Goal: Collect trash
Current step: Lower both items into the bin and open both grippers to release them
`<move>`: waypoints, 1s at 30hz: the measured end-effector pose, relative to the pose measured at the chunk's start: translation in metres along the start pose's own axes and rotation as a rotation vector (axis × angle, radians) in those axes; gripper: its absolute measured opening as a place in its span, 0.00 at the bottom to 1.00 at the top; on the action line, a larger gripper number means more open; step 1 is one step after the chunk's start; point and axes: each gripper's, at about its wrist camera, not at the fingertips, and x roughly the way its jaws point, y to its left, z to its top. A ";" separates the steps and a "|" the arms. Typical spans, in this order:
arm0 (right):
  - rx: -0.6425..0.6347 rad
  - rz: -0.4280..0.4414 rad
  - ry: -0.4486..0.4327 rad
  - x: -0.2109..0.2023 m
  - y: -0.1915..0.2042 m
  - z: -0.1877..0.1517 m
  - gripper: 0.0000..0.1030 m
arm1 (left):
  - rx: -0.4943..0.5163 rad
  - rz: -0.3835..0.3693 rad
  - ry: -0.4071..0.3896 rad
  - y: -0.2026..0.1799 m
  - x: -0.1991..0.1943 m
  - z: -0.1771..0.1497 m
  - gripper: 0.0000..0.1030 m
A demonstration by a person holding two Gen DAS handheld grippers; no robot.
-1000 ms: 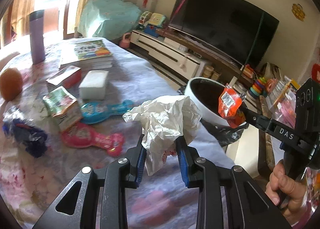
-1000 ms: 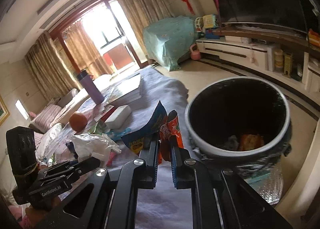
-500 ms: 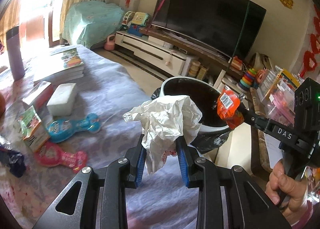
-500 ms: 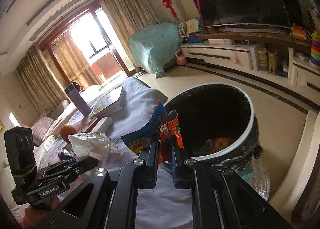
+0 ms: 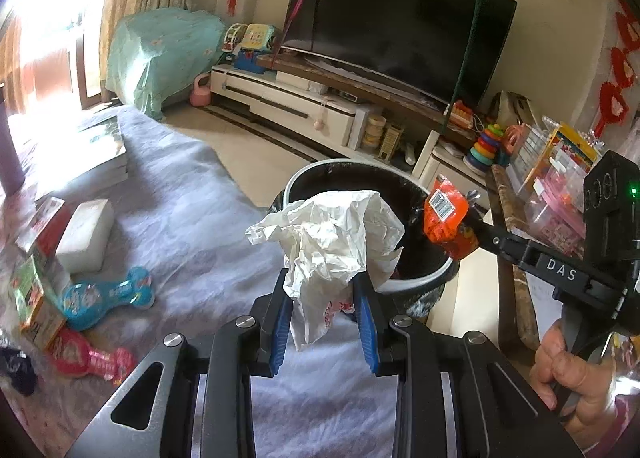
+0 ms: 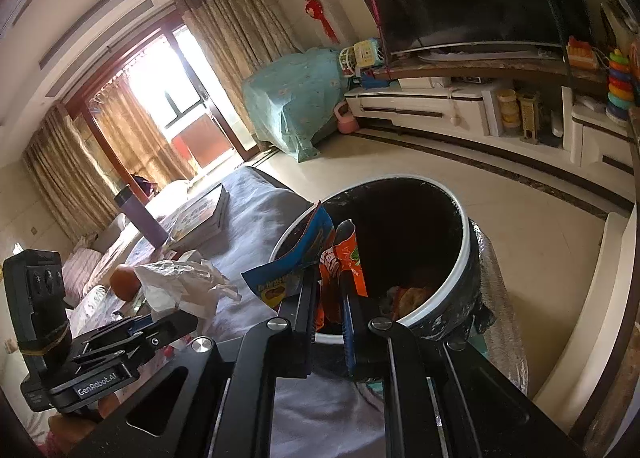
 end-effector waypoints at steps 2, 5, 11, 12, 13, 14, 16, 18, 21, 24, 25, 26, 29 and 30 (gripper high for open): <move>0.004 -0.003 0.007 0.003 -0.002 0.002 0.10 | 0.004 -0.003 0.004 -0.002 0.006 0.005 0.28; 0.004 -0.009 0.014 0.005 -0.004 0.006 0.10 | 0.012 -0.002 0.018 -0.005 0.017 0.012 0.28; 0.011 -0.019 0.058 0.018 -0.011 0.016 0.10 | 0.016 -0.004 0.064 -0.009 0.040 0.029 0.28; 0.012 -0.022 0.065 0.020 -0.012 0.017 0.10 | 0.020 -0.003 0.071 -0.009 0.043 0.032 0.28; 0.012 -0.024 0.068 0.022 -0.012 0.018 0.10 | 0.023 -0.001 0.077 -0.011 0.046 0.035 0.28; 0.011 -0.026 0.071 0.023 -0.014 0.020 0.10 | 0.027 0.001 0.083 -0.011 0.049 0.038 0.28; 0.007 -0.032 0.075 0.025 -0.015 0.022 0.10 | 0.032 0.003 0.090 -0.013 0.055 0.043 0.28; 0.006 -0.035 0.077 0.027 -0.016 0.025 0.10 | 0.035 0.005 0.096 -0.014 0.060 0.047 0.28; 0.005 -0.046 0.075 0.027 -0.016 0.029 0.10 | 0.034 0.006 0.097 -0.015 0.068 0.053 0.28; 0.002 -0.055 0.077 0.028 -0.019 0.032 0.11 | 0.032 0.002 0.099 -0.017 0.075 0.059 0.28; 0.000 -0.060 0.079 0.028 -0.020 0.033 0.11 | 0.032 0.001 0.100 -0.017 0.077 0.059 0.28; 0.000 -0.062 0.083 0.030 -0.021 0.034 0.11 | 0.034 -0.001 0.101 -0.017 0.078 0.059 0.28; 0.000 -0.069 0.098 0.032 -0.024 0.035 0.12 | 0.042 -0.004 0.108 -0.020 0.083 0.061 0.28; -0.001 -0.071 0.101 0.033 -0.025 0.036 0.12 | 0.045 -0.004 0.112 -0.021 0.085 0.061 0.29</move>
